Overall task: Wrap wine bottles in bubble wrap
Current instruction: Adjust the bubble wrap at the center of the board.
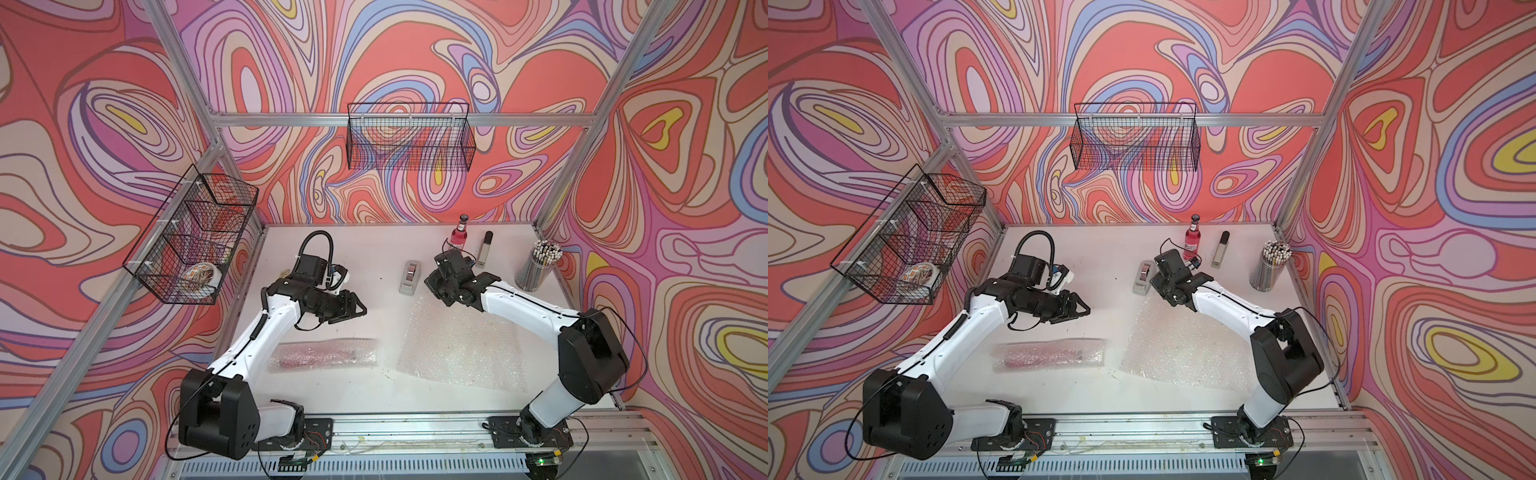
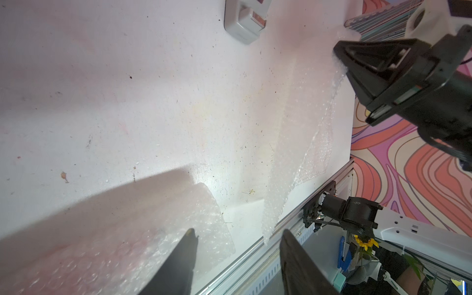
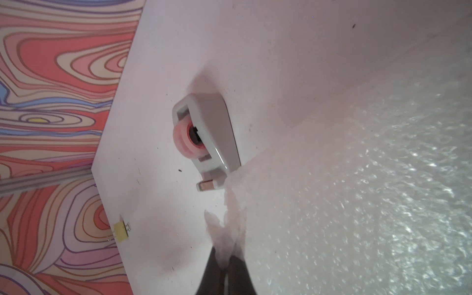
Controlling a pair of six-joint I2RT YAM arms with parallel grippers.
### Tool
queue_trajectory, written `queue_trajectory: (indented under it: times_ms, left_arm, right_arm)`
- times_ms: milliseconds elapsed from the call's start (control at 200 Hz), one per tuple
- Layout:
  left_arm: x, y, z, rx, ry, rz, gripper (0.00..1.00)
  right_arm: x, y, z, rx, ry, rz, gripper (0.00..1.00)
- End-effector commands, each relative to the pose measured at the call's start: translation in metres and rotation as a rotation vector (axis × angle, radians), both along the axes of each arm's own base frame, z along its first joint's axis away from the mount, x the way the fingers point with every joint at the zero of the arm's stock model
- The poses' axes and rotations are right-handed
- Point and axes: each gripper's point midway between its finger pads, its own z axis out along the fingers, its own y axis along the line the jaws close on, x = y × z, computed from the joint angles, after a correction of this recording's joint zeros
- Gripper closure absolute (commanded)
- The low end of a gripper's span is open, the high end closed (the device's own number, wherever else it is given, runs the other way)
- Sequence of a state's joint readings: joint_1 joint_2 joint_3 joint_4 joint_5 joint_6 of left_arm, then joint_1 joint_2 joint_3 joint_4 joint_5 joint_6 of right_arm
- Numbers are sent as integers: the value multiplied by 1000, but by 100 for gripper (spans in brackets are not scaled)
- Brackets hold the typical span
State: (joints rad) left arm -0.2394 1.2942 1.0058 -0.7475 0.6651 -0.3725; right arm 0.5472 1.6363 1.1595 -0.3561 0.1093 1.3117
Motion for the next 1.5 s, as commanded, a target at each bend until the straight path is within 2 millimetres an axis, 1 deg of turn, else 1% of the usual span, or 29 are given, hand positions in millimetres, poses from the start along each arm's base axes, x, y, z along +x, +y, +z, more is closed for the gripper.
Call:
queue_trajectory:
  times_ms: [0, 95, 220, 265, 370, 476, 546, 656, 741, 801, 861, 911, 941, 1086, 1187, 1262, 1367, 1492]
  left_arm:
    - [-18, -19, 0, -35, -17, -28, 46]
    - [-32, -36, 1, -37, -86, -60, 45]
    - [-45, -46, -3, 3, -157, -71, 44]
    - [-47, -49, -6, 9, -184, -65, 44]
    - [-46, -54, -23, 55, -203, -74, 44]
    - [-45, -75, -30, 52, -220, -120, 44]
    - [-44, -85, -38, 86, -213, -146, 45]
    - [-44, -101, -49, 82, -205, -175, 48]
    - [-44, -97, -72, 164, -156, -184, 58]
    - [-44, -96, -80, 189, -132, -190, 71]
    - [-43, -96, -83, 201, -130, -199, 85]
    - [-41, -96, -77, 208, -149, -206, 95]
    - [-39, -95, -72, 214, -163, -210, 100]
    - [-32, -90, -46, 262, -247, -257, 100]
    - [-29, -74, -44, 326, -218, -284, 100]
    - [-26, -63, -43, 324, -174, -284, 100]
    - [-15, -61, -36, 311, -187, -300, 100]
    - [2, -64, -28, 294, -191, -338, 100]
  right_arm:
    - [14, -4, 20, 61, -59, -74, 100]
    - [18, -8, 19, 51, -55, -72, 100]
    - [16, -10, 14, 63, -45, -68, 100]
    - [16, -11, 14, 68, -49, -68, 100]
    - [17, -14, 15, 61, -52, -70, 100]
    - [16, -14, 14, 66, -50, -62, 100]
    - [14, -17, 13, 65, -49, -66, 100]
    - [12, -22, 11, 64, -48, -75, 100]
    - [10, -24, 10, 63, -44, -74, 100]
    - [8, -28, 9, 57, -43, -79, 100]
    - [7, -31, 6, 56, -38, -80, 100]
    - [5, -33, 5, 48, -33, -77, 100]
    - [4, -33, 3, 42, -29, -74, 100]
    - [-1, -33, -1, 29, -11, -47, 100]
    - [-7, -36, 0, 18, -3, -44, 100]
    - [-14, -42, 2, 6, -1, -50, 100]
    - [-24, -43, 2, 10, 17, -57, 100]
    - [-39, -45, 3, -6, 33, -71, 100]
